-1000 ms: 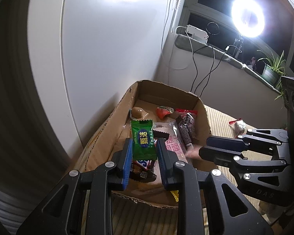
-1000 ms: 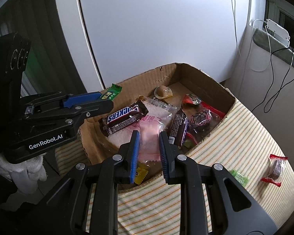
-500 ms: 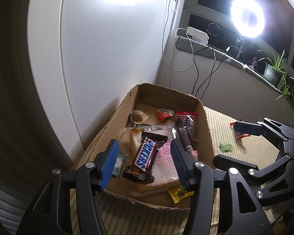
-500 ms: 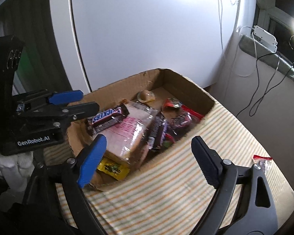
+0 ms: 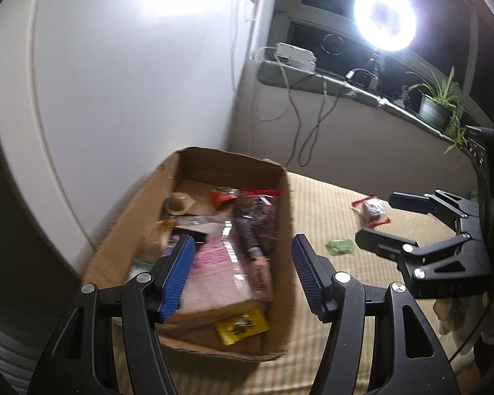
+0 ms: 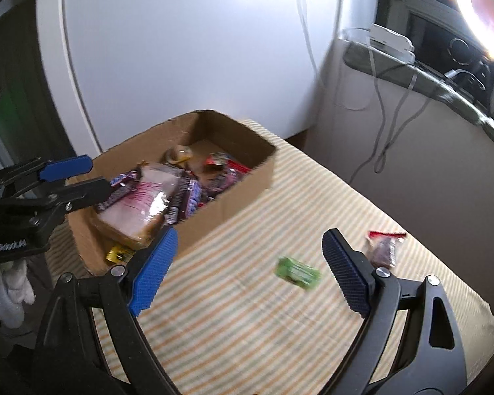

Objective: Organize snacks
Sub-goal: 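Move both grippers toward the light green candy and the red-wrapped pastry bag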

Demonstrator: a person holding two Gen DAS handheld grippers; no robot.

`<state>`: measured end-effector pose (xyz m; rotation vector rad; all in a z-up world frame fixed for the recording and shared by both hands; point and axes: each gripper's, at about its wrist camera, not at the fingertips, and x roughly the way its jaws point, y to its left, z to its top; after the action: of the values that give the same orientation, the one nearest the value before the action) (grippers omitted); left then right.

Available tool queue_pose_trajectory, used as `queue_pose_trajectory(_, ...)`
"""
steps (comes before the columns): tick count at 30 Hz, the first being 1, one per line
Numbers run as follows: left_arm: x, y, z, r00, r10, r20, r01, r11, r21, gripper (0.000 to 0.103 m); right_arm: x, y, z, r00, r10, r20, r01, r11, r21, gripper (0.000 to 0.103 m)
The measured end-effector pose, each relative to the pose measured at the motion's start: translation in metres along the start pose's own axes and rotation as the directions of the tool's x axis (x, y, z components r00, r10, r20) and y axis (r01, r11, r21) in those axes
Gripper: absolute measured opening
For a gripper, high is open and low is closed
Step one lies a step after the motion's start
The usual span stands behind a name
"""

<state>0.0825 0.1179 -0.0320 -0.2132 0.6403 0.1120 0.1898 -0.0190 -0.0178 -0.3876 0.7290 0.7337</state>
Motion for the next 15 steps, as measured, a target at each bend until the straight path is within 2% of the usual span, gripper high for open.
queue_pose_trajectory(11, 0.012, -0.053, -0.002, 0.998, -0.059, -0.02, 0.06, 0.997, 0.057, 0.061, -0.015, -0.056, -0.021, 0.996, -0.089, -0.006, 0.089, 0.994, 0.07, 0.092)
queue_pose_trajectory(13, 0.014, -0.062, -0.003, 0.997, -0.073, -0.025, 0.075, 0.995, 0.069, 0.061, -0.016, -0.065, -0.026, 0.993, -0.115, -0.013, 0.116, 0.991, 0.072, 0.103)
queue_pose_trajectory(15, 0.017, -0.072, -0.003, 0.996, -0.086, -0.031, 0.088, 0.993, 0.078, 0.061, -0.019, -0.073, -0.032, 0.99, -0.141, -0.003, 0.141, 0.987, 0.077, 0.103)
